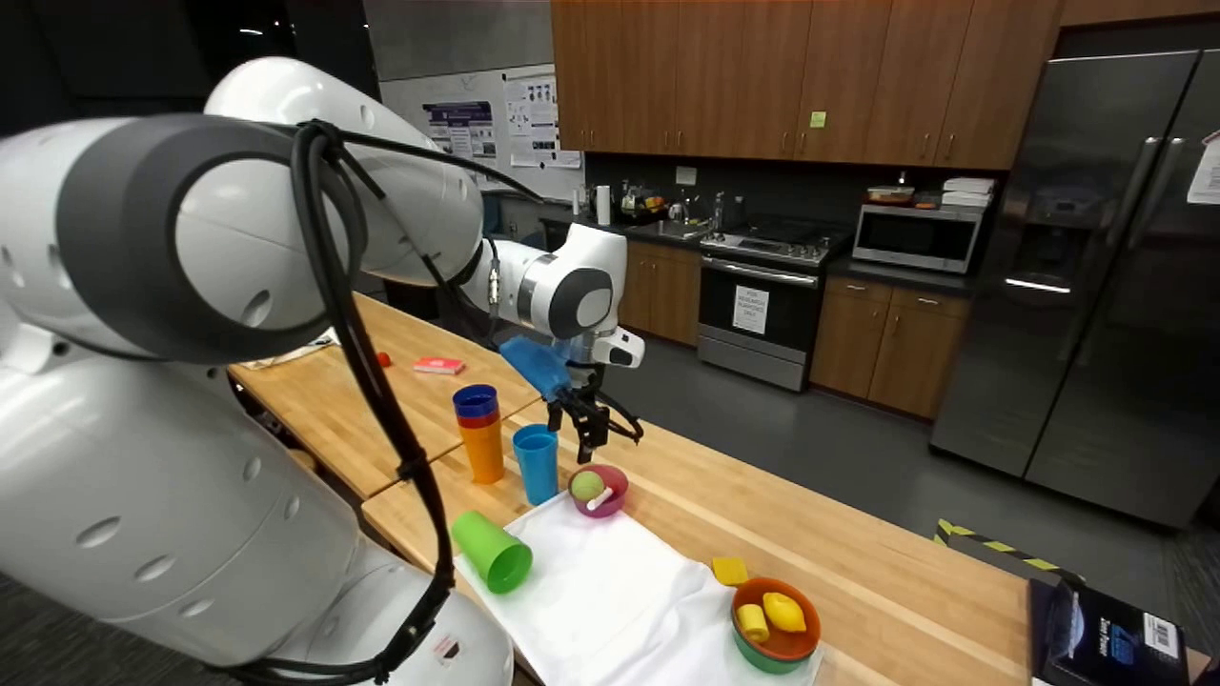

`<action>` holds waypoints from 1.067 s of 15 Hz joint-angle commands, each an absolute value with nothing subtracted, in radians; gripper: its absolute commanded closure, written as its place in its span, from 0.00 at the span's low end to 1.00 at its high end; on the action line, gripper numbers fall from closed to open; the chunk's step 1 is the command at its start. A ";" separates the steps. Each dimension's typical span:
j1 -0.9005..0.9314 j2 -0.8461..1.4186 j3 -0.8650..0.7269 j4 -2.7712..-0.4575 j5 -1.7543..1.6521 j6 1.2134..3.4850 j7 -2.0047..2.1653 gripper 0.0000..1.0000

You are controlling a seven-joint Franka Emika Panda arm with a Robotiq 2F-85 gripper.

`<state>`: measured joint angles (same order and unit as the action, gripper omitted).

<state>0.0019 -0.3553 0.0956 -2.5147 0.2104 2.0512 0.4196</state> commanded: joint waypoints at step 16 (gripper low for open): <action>-0.005 -0.303 0.139 -2.460 -0.058 1.830 0.705 0.00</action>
<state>-0.0096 -0.3031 0.1439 -2.4616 -0.0564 1.8326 0.7045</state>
